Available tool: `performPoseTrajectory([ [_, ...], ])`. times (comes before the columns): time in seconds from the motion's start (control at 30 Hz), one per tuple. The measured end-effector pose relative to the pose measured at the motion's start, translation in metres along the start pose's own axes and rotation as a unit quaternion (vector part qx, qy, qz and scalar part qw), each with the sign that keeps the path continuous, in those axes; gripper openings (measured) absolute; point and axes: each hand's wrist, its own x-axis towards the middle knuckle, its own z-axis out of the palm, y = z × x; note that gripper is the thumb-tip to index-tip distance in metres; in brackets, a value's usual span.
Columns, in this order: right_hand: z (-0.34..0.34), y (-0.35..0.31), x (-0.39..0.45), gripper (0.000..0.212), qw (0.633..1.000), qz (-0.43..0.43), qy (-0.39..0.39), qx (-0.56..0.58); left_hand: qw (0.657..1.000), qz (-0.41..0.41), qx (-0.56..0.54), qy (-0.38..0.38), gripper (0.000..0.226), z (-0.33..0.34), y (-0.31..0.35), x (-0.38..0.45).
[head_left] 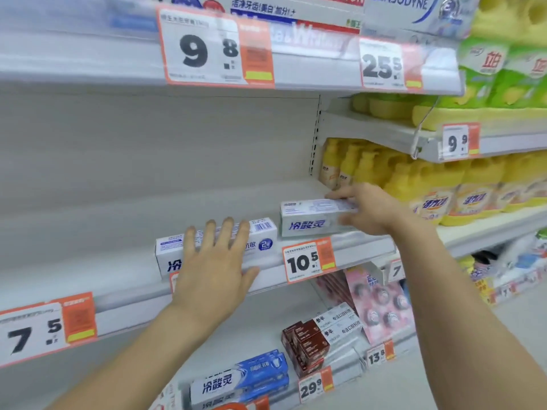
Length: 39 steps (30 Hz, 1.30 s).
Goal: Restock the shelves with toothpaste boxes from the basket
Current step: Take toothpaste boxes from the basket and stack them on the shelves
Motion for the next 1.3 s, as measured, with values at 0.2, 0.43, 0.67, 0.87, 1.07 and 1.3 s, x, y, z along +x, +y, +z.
performPoseTrajectory([
  [0.2,0.019,0.036,0.008,0.037,0.994,-0.018,0.079,0.067,0.999,0.026,-0.008,0.024,0.066,0.006,0.017,0.019],
  [0.43,0.03,0.05,-0.002,0.064,0.993,-0.027,0.064,0.101,1.0,0.021,-0.007,0.014,0.069,0.011,0.031,0.026],
  [0.67,0.054,0.054,-0.011,0.074,0.98,-0.03,0.133,0.147,1.0,0.013,-0.01,0.027,0.067,0.011,0.041,0.028],
  [0.87,0.057,0.05,-0.022,0.069,0.987,0.021,0.107,0.115,0.999,0.01,-0.023,0.032,0.067,0.013,0.041,0.027],
  [1.07,0.059,0.056,-0.015,0.071,0.987,0.014,0.121,0.106,0.999,0.009,-0.029,0.011,0.066,0.01,0.041,0.028],
  [1.3,0.057,0.046,-0.016,0.066,0.993,0.042,0.107,0.035,0.997,0.0,-0.058,-0.055,0.062,0.0,0.038,0.029],
])
